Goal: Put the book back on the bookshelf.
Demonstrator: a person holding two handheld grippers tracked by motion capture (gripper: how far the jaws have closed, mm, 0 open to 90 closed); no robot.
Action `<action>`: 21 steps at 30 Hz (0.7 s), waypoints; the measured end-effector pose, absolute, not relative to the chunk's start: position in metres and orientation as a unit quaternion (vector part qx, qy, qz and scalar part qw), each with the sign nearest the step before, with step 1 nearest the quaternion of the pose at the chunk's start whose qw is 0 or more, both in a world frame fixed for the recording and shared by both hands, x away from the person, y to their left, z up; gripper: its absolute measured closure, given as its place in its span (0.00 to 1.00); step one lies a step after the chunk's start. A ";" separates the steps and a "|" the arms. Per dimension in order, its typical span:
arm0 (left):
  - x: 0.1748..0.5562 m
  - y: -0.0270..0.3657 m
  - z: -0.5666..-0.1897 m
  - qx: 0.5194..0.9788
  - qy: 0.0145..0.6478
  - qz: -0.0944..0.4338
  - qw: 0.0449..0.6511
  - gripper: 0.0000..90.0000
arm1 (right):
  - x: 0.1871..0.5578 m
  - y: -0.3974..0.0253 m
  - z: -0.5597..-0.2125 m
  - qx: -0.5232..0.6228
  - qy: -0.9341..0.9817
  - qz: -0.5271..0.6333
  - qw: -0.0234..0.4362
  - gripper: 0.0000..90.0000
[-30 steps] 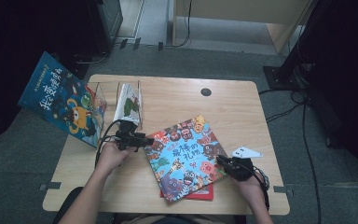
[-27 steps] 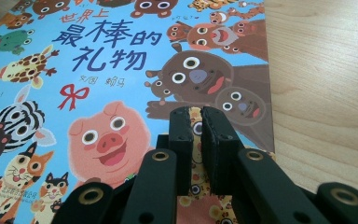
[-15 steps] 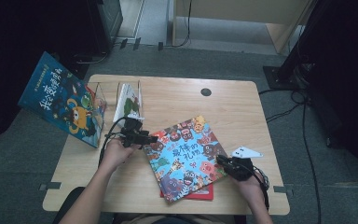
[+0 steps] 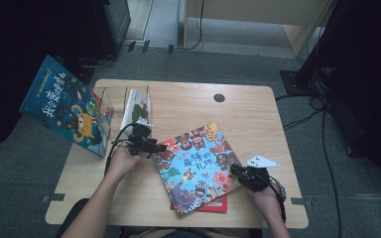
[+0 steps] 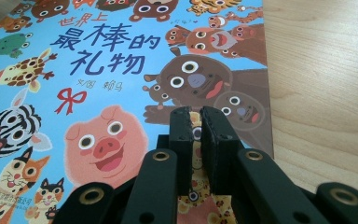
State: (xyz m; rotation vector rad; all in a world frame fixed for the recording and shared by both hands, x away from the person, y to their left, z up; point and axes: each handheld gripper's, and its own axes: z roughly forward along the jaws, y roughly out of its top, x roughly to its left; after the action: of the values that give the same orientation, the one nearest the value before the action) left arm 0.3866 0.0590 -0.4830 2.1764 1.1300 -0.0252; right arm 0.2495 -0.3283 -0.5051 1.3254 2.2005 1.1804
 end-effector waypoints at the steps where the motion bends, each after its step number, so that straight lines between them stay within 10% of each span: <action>1: 0.386 0.059 -0.483 0.835 0.433 -0.009 0.338 0.47 | 0.250 -0.328 -0.505 0.463 0.769 0.411 0.158 0.93; 21: 0.359 0.066 -0.481 0.841 0.431 -0.047 0.324 0.44 | 0.243 -0.336 -0.505 0.481 0.759 0.407 0.164 0.93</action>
State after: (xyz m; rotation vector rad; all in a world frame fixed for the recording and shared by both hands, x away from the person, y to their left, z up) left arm 0.3585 0.0659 -0.4810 2.2050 1.1307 -0.1229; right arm 0.2432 -0.3355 -0.5046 1.3703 2.1652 1.1604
